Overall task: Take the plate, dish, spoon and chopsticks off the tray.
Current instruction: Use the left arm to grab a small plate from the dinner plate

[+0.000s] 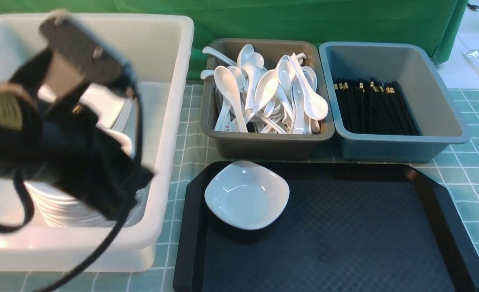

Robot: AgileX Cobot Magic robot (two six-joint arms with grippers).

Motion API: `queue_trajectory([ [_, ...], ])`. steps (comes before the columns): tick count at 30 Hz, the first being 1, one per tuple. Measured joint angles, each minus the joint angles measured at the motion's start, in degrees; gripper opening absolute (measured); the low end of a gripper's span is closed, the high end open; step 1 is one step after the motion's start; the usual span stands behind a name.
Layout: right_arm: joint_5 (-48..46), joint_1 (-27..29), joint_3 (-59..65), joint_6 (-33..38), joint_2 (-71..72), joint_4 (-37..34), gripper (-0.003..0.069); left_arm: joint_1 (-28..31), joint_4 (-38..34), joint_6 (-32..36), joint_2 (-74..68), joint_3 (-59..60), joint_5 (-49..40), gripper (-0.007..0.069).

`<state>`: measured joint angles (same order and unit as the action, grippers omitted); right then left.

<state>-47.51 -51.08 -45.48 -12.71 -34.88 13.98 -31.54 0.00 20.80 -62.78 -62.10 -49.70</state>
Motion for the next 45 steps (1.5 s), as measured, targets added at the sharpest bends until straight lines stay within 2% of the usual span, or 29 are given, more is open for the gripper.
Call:
queue_trajectory([
  [2, -0.7, 0.0, 0.0, 0.4, 0.0, 0.4, 0.0069, -3.3, -5.7, 4.2, -4.1, -1.4, 0.4, 0.0176],
  [3, -1.2, 0.0, 0.0, 0.5, 0.0, 0.9, 0.0069, -4.7, -6.6, 5.0, -6.0, -1.7, 0.5, 0.0136],
  [4, -1.6, 0.0, 0.0, 0.7, 0.0, 1.1, 0.0069, -5.6, -6.8, 5.2, -7.1, -1.8, 0.6, 0.0127],
  [6, -6.0, 0.0, 0.0, -0.4, 0.0, 4.9, 0.0070, -12.0, -4.9, 5.6, -15.2, -2.6, 1.2, 0.0036],
  [10, -9.3, 0.0, 0.0, -2.4, 0.0, 7.3, 0.0071, -17.7, 1.7, 3.0, -23.5, -4.4, 2.4, 0.0026],
  [12, -11.2, 0.0, 0.0, -3.1, 0.0, 8.0, 0.0075, -20.4, 7.9, -0.2, -30.0, -7.6, 3.2, 0.0057],
  [14, -12.0, 0.0, 0.0, -3.2, 0.0, 8.0, 0.0078, -20.8, 9.8, -2.1, -33.4, -10.0, 3.5, 0.0092],
  [17, -12.8, 0.0, 0.0, -3.2, 0.0, 8.0, 0.0087, -19.9, 11.1, -5.8, -40.4, -15.7, 4.1, 0.0220],
  [22, -14.4, 0.0, 0.0, -1.4, 0.0, 8.1, 0.0091, -16.7, 11.5, -7.2, -48.0, -20.8, 4.1, 0.0435],
  [26, -16.0, 0.0, 0.0, -0.9, 0.1, 8.1, 0.0097, -14.4, 11.9, -7.3, -51.1, -22.2, 5.1, 0.0517],
  [29, -16.3, 0.0, 0.0, -0.6, 0.1, 8.1, 0.0099, -13.5, 13.7, -7.5, -52.8, -22.3, 6.3, 0.0518],
  [31, -16.4, 0.0, 0.0, -0.4, 0.1, 8.1, 0.0102, -13.4, 15.4, -8.3, -53.7, -22.3, 6.5, 0.0496],
  [34, -16.5, 0.0, 0.0, -0.2, 0.1, 8.1, 0.0106, -13.3, 17.1, -9.3, -55.0, -22.3, 7.0, 0.0400],
  [35, -16.5, 0.0, 0.0, -0.2, 0.1, 8.1, 0.0106, -13.3, 17.1, -9.3, -55.0, -22.3, 7.1, 0.0400],
  [36, -16.5, 0.0, 0.0, -0.2, 0.1, 8.1, 0.0108, -13.3, 16.7, -9.0, -55.0, -22.3, 7.5, 0.0340],
  [37, -16.5, 0.0, 0.0, -0.2, 0.1, 8.1, 0.0108, -13.3, 16.7, -9.0, -55.0, -22.3, 7.7, 0.0332],
  [39, -16.5, 0.0, 0.0, -0.2, 0.1, 8.0, 0.0110, -13.3, 15.7, -8.8, -55.0, -22.3, 8.2, 0.0224],
  [40, -16.5, 0.0, 0.0, -0.2, 0.1, 8.0, 0.0111, -13.3, 15.7, -8.8, -55.0, -22.3, 8.2, 0.0214],
  [42, -16.5, 0.0, 0.0, -0.2, 0.1, 7.6, 0.0115, -13.3, 15.0, -8.6, -54.9, -22.5, 8.0, 0.0131],
  [45, -16.5, 0.0, 0.0, -0.2, 0.1, 7.3, 0.0118, -13.3, 13.3, -6.7, -53.9, -23.3, 6.2, 0.0104],
])
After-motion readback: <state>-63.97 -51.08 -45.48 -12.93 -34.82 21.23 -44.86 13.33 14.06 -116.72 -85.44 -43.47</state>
